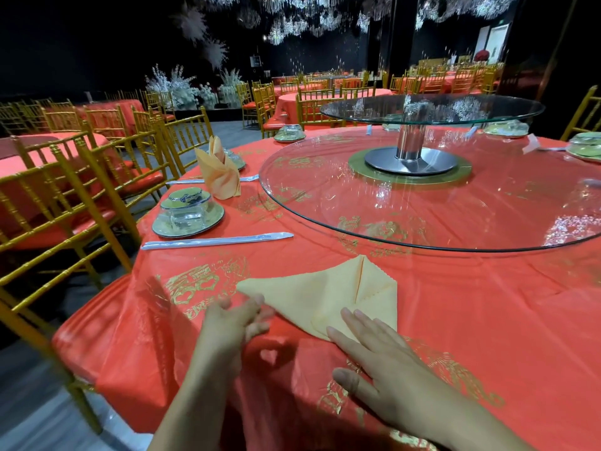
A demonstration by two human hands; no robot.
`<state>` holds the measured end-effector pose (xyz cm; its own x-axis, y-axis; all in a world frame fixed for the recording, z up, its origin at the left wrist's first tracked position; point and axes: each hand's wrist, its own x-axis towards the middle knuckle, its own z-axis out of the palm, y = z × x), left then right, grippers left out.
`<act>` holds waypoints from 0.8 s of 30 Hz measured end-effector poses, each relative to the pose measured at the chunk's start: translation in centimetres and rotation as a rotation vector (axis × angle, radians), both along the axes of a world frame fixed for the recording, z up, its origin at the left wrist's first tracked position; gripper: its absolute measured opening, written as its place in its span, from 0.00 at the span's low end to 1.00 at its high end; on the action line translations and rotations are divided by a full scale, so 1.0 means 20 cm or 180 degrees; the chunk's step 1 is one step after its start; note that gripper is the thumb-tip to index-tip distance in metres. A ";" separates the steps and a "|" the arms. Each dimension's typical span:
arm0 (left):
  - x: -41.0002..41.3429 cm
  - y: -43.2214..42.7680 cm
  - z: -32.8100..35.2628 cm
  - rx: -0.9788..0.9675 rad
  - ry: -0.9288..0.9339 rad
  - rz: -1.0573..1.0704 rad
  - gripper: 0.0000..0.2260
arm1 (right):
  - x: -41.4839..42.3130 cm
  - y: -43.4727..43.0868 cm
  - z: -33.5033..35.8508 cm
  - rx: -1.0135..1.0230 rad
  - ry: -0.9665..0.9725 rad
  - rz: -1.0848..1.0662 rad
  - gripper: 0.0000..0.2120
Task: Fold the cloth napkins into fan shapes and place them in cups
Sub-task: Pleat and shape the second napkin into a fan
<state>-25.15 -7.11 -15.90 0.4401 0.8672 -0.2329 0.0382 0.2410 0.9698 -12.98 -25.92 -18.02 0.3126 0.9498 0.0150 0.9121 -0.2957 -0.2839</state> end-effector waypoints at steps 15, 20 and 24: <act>0.17 -0.25 -0.06 0.1867 0.0335 -0.0260 0.19 | 0.01 0.01 0.05 -0.0238 0.0280 0.0106 0.51; 0.19 -0.26 -0.12 0.2854 0.0713 -0.0882 0.09 | 0.05 0.01 0.14 0.0011 0.1099 -0.0111 0.32; 0.19 -0.24 -0.13 0.3358 0.0921 -0.1071 0.07 | 0.10 0.01 0.17 0.0941 0.2836 -0.0605 0.24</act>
